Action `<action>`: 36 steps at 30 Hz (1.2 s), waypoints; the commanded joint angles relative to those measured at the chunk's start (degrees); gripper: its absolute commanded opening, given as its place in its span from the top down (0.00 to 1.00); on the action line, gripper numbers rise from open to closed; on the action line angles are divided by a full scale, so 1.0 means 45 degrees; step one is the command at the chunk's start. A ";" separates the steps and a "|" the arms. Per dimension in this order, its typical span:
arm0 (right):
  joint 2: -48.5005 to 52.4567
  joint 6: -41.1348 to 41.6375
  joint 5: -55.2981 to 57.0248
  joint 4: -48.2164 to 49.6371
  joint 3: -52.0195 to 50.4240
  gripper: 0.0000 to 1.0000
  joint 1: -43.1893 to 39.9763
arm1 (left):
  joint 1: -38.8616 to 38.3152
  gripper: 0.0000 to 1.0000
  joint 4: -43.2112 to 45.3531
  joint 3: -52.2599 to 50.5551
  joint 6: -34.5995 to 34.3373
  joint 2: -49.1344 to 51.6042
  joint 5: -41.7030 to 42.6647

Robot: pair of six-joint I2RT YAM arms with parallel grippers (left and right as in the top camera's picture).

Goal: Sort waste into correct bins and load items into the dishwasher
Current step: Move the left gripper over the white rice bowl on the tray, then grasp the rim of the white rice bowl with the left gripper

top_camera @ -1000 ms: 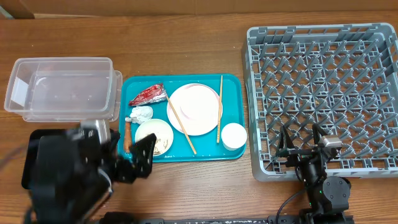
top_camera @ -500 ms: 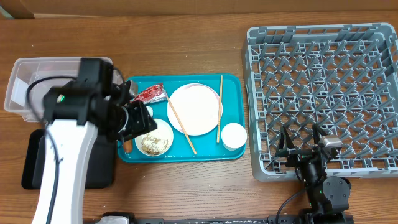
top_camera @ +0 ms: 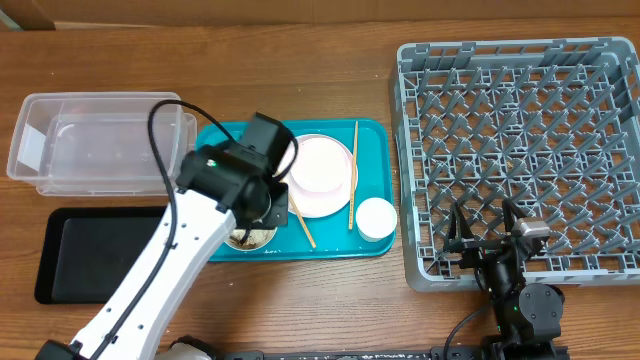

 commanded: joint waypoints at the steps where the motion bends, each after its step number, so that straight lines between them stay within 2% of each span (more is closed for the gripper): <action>1: -0.0151 -0.0092 0.0039 0.0083 -0.0136 0.00 0.0049 | -0.0073 0.78 0.0296 -0.0126 -0.0219 0.0209 -0.1219; 3: -0.0151 -0.0092 0.0034 0.0083 -0.0136 0.00 0.0049 | -0.0073 0.60 0.0680 -0.0219 -0.0165 0.0287 -0.1282; 4: -0.0151 -0.0092 0.0034 0.0083 -0.0136 0.00 0.0049 | -0.0073 0.58 0.0899 -0.0296 -0.0170 0.0301 -0.1282; 10: -0.0151 -0.0092 0.0034 0.0083 -0.0136 0.00 0.0049 | -0.0078 0.55 0.2006 -0.1166 -0.0233 0.0680 -0.1219; 11: -0.0151 -0.0092 0.0039 0.0083 -0.0136 0.00 0.0049 | -0.0073 0.56 0.2186 -0.1341 -0.0228 0.0758 -0.1214; 13: -0.0151 -0.0092 0.0034 0.0083 -0.0136 0.00 0.0049 | -0.0073 0.67 0.2560 -0.1661 -0.0228 0.0971 -0.1156; 14: -0.0151 -0.0092 0.0039 0.0083 -0.0136 0.00 0.0049 | -0.0078 0.69 0.2764 -0.1821 -0.0228 0.1103 -0.1103; 26: -0.0151 -0.0092 0.0034 0.0083 -0.0136 0.00 0.0049 | -0.0078 0.59 0.4425 -0.2715 -0.0223 0.2778 -0.0491; 31: -0.0151 -0.0092 0.0034 0.0083 -0.0136 0.00 0.0049 | -0.0078 0.59 0.4673 -0.2715 -0.0223 0.3614 -0.0442; 36: -0.0151 -0.0092 0.0034 0.0083 -0.0136 0.00 0.0049 | -0.0078 0.64 0.4974 -0.2715 -0.0219 0.4371 -0.0209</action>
